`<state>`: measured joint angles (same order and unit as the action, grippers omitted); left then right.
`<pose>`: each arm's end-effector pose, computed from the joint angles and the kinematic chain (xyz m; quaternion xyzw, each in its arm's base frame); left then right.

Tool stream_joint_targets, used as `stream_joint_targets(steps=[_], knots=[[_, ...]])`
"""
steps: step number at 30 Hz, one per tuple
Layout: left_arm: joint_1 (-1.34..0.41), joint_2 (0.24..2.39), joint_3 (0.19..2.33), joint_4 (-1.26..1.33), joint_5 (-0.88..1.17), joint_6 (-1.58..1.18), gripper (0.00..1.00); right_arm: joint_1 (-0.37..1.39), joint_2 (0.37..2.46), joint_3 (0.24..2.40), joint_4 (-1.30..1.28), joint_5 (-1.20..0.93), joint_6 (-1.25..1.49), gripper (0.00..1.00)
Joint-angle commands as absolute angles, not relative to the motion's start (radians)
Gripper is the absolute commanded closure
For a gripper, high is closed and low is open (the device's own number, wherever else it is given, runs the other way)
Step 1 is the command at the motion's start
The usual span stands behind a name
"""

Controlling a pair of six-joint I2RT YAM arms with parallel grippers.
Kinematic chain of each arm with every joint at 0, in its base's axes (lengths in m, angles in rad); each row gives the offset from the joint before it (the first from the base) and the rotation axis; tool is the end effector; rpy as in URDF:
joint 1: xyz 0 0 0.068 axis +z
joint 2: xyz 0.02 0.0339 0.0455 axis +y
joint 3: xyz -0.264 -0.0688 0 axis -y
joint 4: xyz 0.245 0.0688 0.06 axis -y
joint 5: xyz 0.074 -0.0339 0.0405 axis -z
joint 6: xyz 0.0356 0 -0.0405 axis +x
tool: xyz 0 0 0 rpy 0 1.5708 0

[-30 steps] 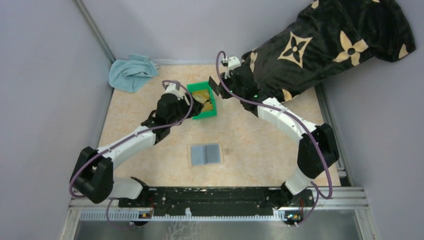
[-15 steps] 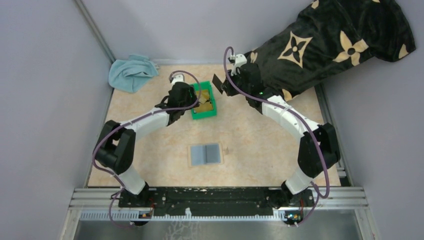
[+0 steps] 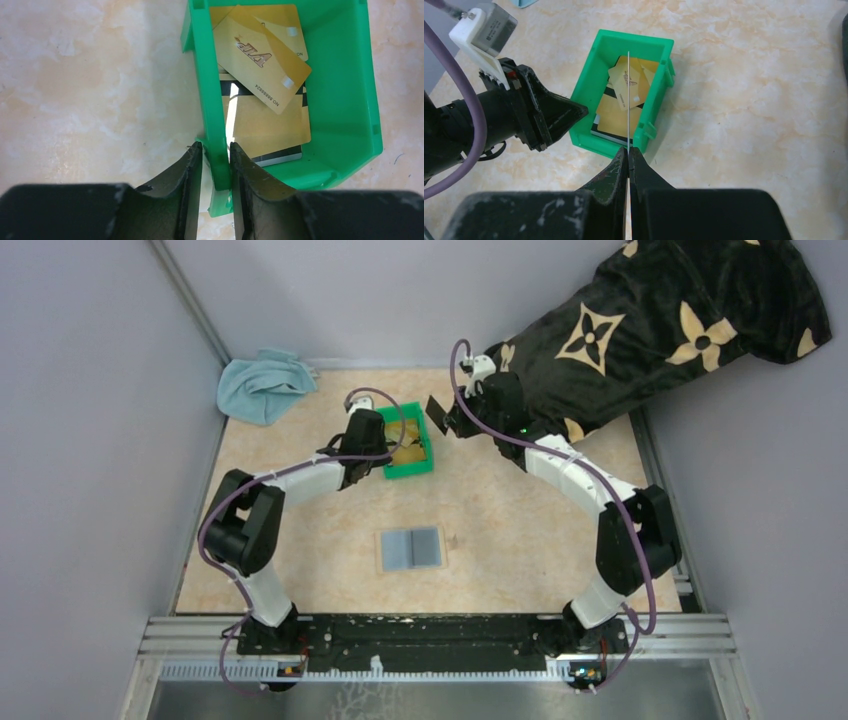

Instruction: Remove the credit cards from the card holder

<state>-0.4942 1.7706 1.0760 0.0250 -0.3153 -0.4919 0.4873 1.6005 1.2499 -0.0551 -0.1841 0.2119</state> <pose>0.3429 -0.1722 0.1946 -0.0674 0.8891 -0.0791 0.4458 0.3316 0.1831 0.3066 -0.1642 0.8167 0.2598 0.4884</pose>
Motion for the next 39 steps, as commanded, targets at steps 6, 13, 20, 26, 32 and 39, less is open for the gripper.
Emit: stream_joint_targets(steps=[6, 13, 20, 26, 32, 39], knots=[[-0.486, 1.714, 0.948, 0.152, -0.172, -0.381, 0.82, 0.476, 1.541, 1.232, 0.005, -0.215, 0.232, 1.00], [-0.485, 1.678, 0.894, 0.188, -0.136, -0.349, 1.00, 0.476, 1.525, 1.226, -0.003, -0.251, 0.224, 1.00], [-0.487, 1.610, 0.852, 0.192, -0.076, -0.307, 0.99, 0.501, 1.500, 1.252, -0.066, -0.268, 0.181, 1.00], [-0.489, 1.576, 0.822, 0.185, -0.023, -0.289, 1.00, 0.570, 1.533, 1.285, -0.125, -0.239, 0.129, 1.00], [-0.499, 1.542, 0.791, 0.166, 0.022, -0.243, 0.99, 0.637, 1.583, 1.312, -0.151, -0.227, 0.098, 1.00], [-0.502, 1.481, 0.734, 0.167, -0.009, -0.262, 0.81, 0.649, 1.712, 1.363, -0.214, -0.230, 0.069, 1.00]])
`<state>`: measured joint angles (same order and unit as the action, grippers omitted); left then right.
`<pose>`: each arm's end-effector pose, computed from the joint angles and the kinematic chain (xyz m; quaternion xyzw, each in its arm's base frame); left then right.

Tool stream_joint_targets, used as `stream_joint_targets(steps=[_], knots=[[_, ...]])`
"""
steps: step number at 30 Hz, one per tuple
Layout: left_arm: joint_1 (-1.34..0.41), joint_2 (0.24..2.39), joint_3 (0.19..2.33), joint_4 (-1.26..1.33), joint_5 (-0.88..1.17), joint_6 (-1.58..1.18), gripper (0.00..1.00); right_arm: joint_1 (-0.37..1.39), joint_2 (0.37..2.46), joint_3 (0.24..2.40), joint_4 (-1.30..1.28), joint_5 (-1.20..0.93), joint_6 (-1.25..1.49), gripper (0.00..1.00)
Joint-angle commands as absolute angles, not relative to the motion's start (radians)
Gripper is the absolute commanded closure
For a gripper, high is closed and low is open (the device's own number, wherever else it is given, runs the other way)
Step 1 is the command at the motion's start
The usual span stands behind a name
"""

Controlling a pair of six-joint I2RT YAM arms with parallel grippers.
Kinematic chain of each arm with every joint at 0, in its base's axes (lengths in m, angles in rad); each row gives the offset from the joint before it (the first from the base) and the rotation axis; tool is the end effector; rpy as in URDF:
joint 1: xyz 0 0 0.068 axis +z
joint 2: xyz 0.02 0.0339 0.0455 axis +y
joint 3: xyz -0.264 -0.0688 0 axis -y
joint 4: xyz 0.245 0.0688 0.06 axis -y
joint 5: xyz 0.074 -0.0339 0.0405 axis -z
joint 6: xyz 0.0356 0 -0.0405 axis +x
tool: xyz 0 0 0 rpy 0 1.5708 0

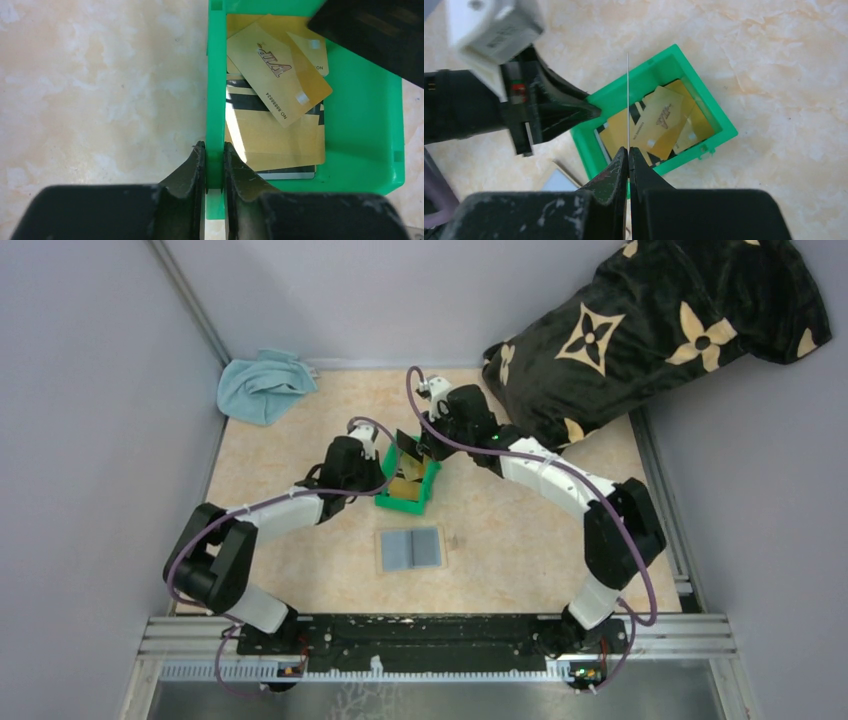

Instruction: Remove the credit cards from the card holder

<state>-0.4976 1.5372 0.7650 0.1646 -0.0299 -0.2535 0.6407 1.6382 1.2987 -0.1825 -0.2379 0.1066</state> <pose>0.2804 -0.1511 0.1868 0.1010 0.8804 -0.1575 0.4357 0.3020 0.2356 0.2977 -0.2841 0.8134 0.2771 0.4254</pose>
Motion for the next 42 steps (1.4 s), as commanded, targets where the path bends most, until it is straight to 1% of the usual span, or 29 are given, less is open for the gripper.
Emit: stream_joint_targets(steps=[1, 3, 5, 7, 9, 22, 31, 38, 39, 40, 42], knots=[[-0.502, 1.474, 0.730, 0.165, -0.012, -0.264, 0.76, 0.651, 1.722, 1.366, -0.222, -0.220, 0.066, 1.00], [-0.502, 1.459, 0.726, 0.159, -0.025, -0.272, 0.67, 0.656, 1.736, 1.372, -0.234, -0.201, 0.056, 1.00], [-0.501, 1.447, 0.723, 0.153, -0.049, -0.284, 0.61, 0.657, 1.741, 1.376, -0.242, -0.192, 0.049, 1.00], [-0.501, 1.437, 0.718, 0.156, -0.061, -0.286, 0.59, 0.657, 1.746, 1.380, -0.247, -0.180, 0.039, 1.00], [-0.501, 1.432, 0.716, 0.163, -0.064, -0.288, 0.55, 0.657, 1.755, 1.385, -0.251, -0.167, 0.027, 1.00], [-0.501, 1.415, 0.711, 0.158, -0.064, -0.274, 0.54, 0.662, 1.885, 1.475, -0.265, -0.109, -0.093, 1.00], [-0.501, 1.405, 0.704, 0.150, -0.059, -0.279, 0.54, 0.720, 1.974, 1.500, -0.229, 0.042, -0.248, 1.00], [-0.500, 1.412, 0.695, 0.152, -0.050, -0.292, 0.54, 0.768, 1.932, 1.431, -0.218, 0.026, -0.282, 1.00], [-0.500, 1.415, 0.697, 0.150, -0.046, -0.292, 0.54, 0.774, 1.920, 1.416, -0.217, 0.027, -0.282, 0.93], [-0.501, 1.415, 0.699, 0.148, -0.043, -0.294, 0.54, 0.779, 1.910, 1.407, -0.226, 0.025, -0.283, 0.84], [-0.500, 1.415, 0.697, 0.149, -0.040, -0.296, 0.54, 0.787, 1.891, 1.392, -0.237, 0.019, -0.284, 0.77]])
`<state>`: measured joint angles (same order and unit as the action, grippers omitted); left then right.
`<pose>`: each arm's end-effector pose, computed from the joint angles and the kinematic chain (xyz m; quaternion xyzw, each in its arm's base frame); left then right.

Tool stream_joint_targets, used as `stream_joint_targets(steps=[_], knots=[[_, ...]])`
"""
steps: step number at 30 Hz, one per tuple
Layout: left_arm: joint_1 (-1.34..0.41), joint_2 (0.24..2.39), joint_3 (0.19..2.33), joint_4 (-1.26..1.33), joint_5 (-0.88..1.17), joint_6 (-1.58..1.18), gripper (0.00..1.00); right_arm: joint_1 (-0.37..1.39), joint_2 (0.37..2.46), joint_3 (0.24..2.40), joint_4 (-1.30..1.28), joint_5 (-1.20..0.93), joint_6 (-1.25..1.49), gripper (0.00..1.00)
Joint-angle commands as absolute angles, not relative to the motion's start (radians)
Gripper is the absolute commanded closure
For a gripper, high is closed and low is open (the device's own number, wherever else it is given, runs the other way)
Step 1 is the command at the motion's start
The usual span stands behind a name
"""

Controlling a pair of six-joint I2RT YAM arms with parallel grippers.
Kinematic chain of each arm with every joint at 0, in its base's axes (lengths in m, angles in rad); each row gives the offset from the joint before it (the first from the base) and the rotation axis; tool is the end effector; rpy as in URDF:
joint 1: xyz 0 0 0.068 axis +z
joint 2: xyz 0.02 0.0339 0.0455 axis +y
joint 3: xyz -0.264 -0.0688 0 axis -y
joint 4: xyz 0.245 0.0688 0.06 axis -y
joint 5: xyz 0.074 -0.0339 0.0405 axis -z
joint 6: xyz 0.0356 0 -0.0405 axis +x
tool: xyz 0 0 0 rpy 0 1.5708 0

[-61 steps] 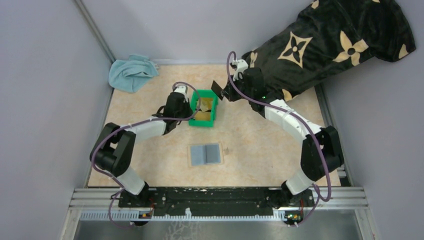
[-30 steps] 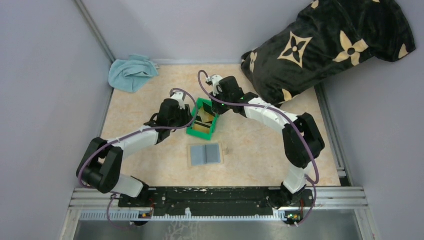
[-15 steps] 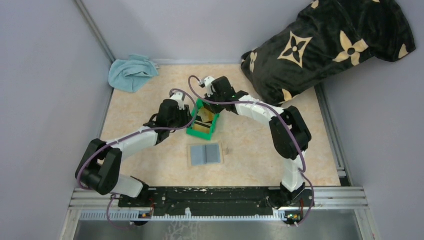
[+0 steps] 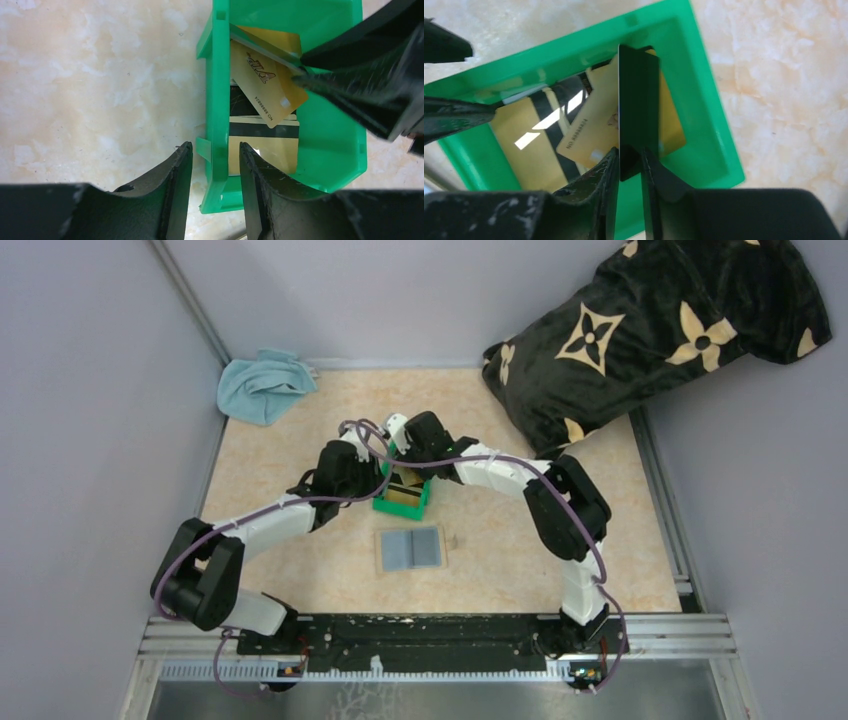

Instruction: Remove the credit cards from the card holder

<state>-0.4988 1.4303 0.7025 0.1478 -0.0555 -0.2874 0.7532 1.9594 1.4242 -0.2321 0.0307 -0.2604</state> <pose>0.2622 -0.1406 0.1967 0.0797 0.8759 -0.1595 0.4483 0.3219 0.3003 0.2084 -0.4414 0.8075 0.0817 0.3826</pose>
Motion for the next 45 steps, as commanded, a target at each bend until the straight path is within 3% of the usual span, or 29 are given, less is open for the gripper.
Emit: stream_joint_targets(steps=[1, 5, 12, 14, 15, 16, 24, 31, 45], knots=[[-0.500, 1.418, 0.696, 0.152, -0.038, -0.295, 0.54, 0.789, 1.880, 1.385, -0.238, 0.012, -0.285, 0.74], [-0.499, 1.436, 0.705, 0.148, -0.024, -0.298, 0.54, 0.796, 1.844, 1.350, -0.234, -0.030, -0.261, 0.63], [-0.499, 1.449, 0.696, 0.173, 0.004, -0.321, 0.54, 0.799, 1.763, 1.301, -0.183, -0.058, -0.211, 0.62], [-0.499, 1.452, 0.696, 0.176, 0.009, -0.325, 0.54, 0.800, 1.771, 1.315, -0.185, -0.068, -0.194, 0.79], [-0.499, 1.452, 0.695, 0.177, 0.010, -0.327, 0.54, 0.801, 1.779, 1.326, -0.186, -0.074, -0.177, 0.96], [-0.499, 1.450, 0.694, 0.177, 0.012, -0.328, 0.54, 0.803, 1.791, 1.337, -0.188, -0.087, -0.162, 1.00], [-0.497, 1.423, 0.682, 0.160, -0.004, -0.342, 0.54, 0.825, 1.859, 1.352, -0.102, -0.241, -0.043, 1.00], [-0.492, 1.399, 0.681, 0.140, 0.002, -0.347, 0.54, 0.827, 1.935, 1.393, -0.079, -0.250, -0.010, 1.00], [-0.486, 1.370, 0.657, 0.131, -0.007, -0.348, 0.54, 0.791, 1.992, 1.418, -0.122, -0.026, 0.029, 1.00]])
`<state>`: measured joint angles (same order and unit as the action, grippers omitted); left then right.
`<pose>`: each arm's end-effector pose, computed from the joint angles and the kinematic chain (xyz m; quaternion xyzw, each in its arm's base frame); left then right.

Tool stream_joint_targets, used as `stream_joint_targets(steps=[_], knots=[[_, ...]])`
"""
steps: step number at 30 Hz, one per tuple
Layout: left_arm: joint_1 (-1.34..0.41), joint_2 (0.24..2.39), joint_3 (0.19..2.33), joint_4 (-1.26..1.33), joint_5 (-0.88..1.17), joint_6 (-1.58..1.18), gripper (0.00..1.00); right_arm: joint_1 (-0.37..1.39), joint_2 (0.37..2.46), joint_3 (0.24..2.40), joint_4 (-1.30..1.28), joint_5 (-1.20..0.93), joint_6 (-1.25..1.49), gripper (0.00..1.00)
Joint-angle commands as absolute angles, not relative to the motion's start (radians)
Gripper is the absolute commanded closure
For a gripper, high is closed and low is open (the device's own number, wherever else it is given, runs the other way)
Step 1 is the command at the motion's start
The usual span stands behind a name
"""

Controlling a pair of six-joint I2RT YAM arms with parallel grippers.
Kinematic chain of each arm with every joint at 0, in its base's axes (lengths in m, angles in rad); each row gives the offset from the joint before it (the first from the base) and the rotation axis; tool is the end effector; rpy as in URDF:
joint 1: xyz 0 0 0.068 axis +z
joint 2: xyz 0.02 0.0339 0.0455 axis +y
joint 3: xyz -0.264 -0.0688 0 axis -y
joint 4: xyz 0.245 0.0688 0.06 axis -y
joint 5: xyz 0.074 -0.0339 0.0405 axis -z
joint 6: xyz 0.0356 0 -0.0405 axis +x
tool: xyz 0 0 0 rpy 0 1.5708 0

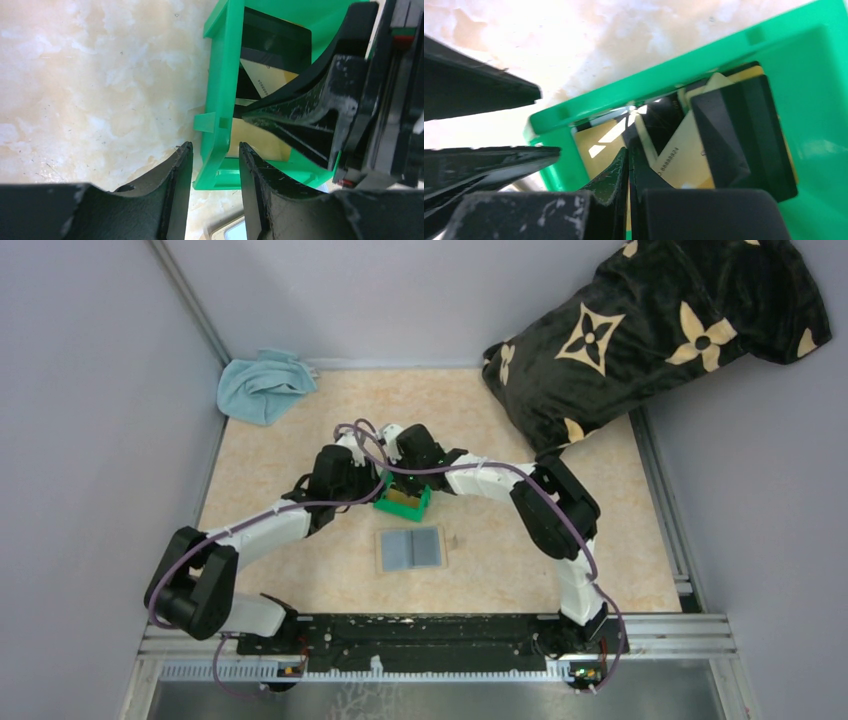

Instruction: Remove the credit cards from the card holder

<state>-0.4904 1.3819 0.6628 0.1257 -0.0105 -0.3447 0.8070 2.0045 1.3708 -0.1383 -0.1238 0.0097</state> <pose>0.2517 -0.1340 0.1953 0.0618 0.8808 -0.1861 0.4310 0.3027 0.3224 0.1801 -0.3791 0.8381 0.2064 0.3336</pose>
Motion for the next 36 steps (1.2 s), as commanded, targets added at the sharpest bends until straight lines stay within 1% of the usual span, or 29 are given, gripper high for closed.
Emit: stream_joint_targets(steps=[1, 9, 12, 16, 20, 22, 23, 24, 25, 26, 27, 28, 29, 30, 33, 34, 35, 36], knots=[[-0.484, 1.373, 0.658, 0.134, -0.004, -0.349, 0.54, 0.787, 1.986, 1.413, -0.123, -0.014, 0.029, 1.00], [-0.483, 1.383, 0.660, 0.141, 0.014, -0.347, 0.54, 0.757, 1.962, 1.401, -0.129, 0.097, 0.031, 1.00], [-0.482, 1.370, 0.654, 0.135, 0.009, -0.342, 0.54, 0.752, 1.940, 1.398, -0.127, 0.102, 0.032, 1.00], [-0.482, 1.338, 0.643, 0.139, 0.015, -0.343, 0.54, 0.753, 1.860, 1.353, -0.083, -0.007, 0.034, 1.00], [-0.484, 1.297, 0.633, 0.145, 0.047, -0.369, 0.53, 0.758, 1.729, 1.264, -0.012, -0.096, 0.066, 1.00], [-0.483, 1.281, 0.597, 0.184, 0.074, -0.419, 0.52, 0.760, 1.665, 1.213, 0.021, -0.115, 0.091, 1.00], [-0.483, 1.279, 0.562, 0.213, 0.101, -0.438, 0.50, 0.759, 1.610, 1.185, 0.034, -0.117, 0.103, 1.00], [-0.483, 1.278, 0.540, 0.223, 0.134, -0.470, 0.42, 0.759, 1.577, 1.159, 0.043, -0.121, 0.113, 0.94], [-0.484, 1.278, 0.513, 0.250, 0.184, -0.501, 0.34, 0.760, 1.541, 1.133, 0.049, -0.131, 0.121, 0.86], [-0.485, 1.279, 0.486, 0.280, 0.237, -0.518, 0.34, 0.759, 1.506, 1.091, 0.057, -0.149, 0.133, 0.76], [-0.491, 1.277, 0.463, 0.292, 0.257, -0.542, 0.35, 0.759, 1.474, 1.055, 0.069, -0.179, 0.150, 0.68], [-0.514, 1.268, 0.440, 0.311, 0.262, -0.554, 0.36, 0.760, 1.444, 1.019, 0.080, -0.222, 0.166, 0.65], [-0.565, 1.256, 0.420, 0.319, 0.243, -0.551, 0.36, 0.762, 1.420, 0.983, 0.084, -0.264, 0.182, 0.65], [-0.614, 1.240, 0.409, 0.313, 0.204, -0.543, 0.36, 0.771, 1.398, 0.944, 0.083, -0.285, 0.193, 0.67], [-0.750, 1.215, 0.391, 0.300, 0.120, -0.534, 0.39, 0.863, 1.337, 0.825, 0.080, -0.208, 0.207, 0.74], [-0.771, 1.215, 0.380, 0.307, 0.117, -0.554, 0.43, 0.891, 1.323, 0.785, 0.083, -0.174, 0.223, 0.75], [-0.783, 1.217, 0.362, 0.329, 0.124, -0.572, 0.56, 0.914, 1.312, 0.747, 0.090, -0.149, 0.245, 0.75], [-0.789, 1.221, 0.341, 0.362, 0.140, -0.587, 0.71, 0.932, 1.301, 0.710, 0.108, -0.134, 0.271, 0.75]])
